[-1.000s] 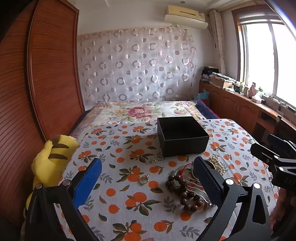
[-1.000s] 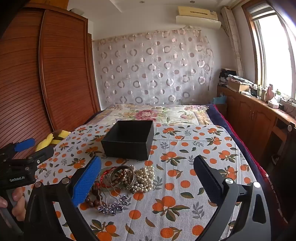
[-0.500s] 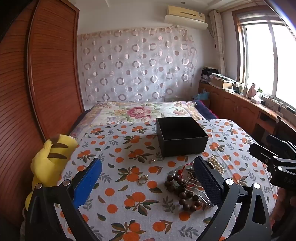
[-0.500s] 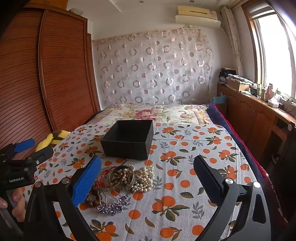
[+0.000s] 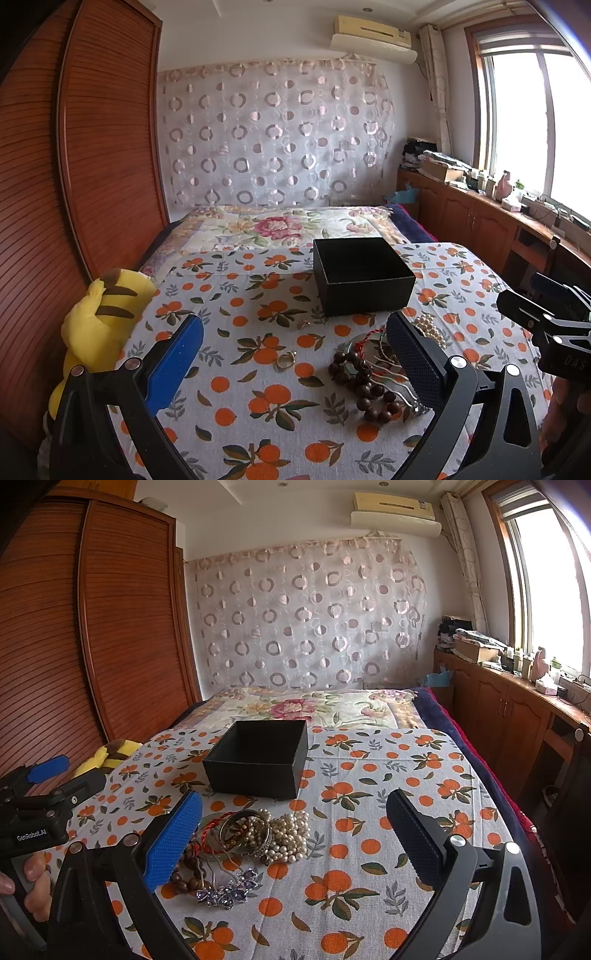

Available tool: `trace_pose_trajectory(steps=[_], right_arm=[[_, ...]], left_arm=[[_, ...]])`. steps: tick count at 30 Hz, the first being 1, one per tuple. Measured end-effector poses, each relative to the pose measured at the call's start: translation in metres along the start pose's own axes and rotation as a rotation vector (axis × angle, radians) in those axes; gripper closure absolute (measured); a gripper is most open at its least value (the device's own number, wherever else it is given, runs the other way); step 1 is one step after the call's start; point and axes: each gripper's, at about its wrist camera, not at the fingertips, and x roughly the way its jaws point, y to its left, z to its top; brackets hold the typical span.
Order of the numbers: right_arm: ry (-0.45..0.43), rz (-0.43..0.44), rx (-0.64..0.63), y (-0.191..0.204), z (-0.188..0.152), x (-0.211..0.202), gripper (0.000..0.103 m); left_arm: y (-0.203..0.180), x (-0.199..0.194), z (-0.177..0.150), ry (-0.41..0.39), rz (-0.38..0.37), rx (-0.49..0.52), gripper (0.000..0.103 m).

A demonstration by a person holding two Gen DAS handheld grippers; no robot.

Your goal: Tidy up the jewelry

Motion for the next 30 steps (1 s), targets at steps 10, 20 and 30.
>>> trace_pose_trajectory(steps=[10,20,30], right_arm=[[0.000,0.001,0.001,0.0001,0.0003,-0.0005,0.002],[0.000,0.002,0.001,0.0003,0.0001,-0.0011,0.002],[0.002,0.005,0.002,0.0004,0.0000,-0.0007,0.002]], left_arm=[[0.0030,-0.0037,-0.0022,-0.003,-0.007,-0.003,0.007],[0.0023,-0.0019,-0.0026,-0.003,-0.005,-0.003,0.007],[0.0034,-0.0033,-0.0029,-0.003,-0.006,-0.005,0.007]])
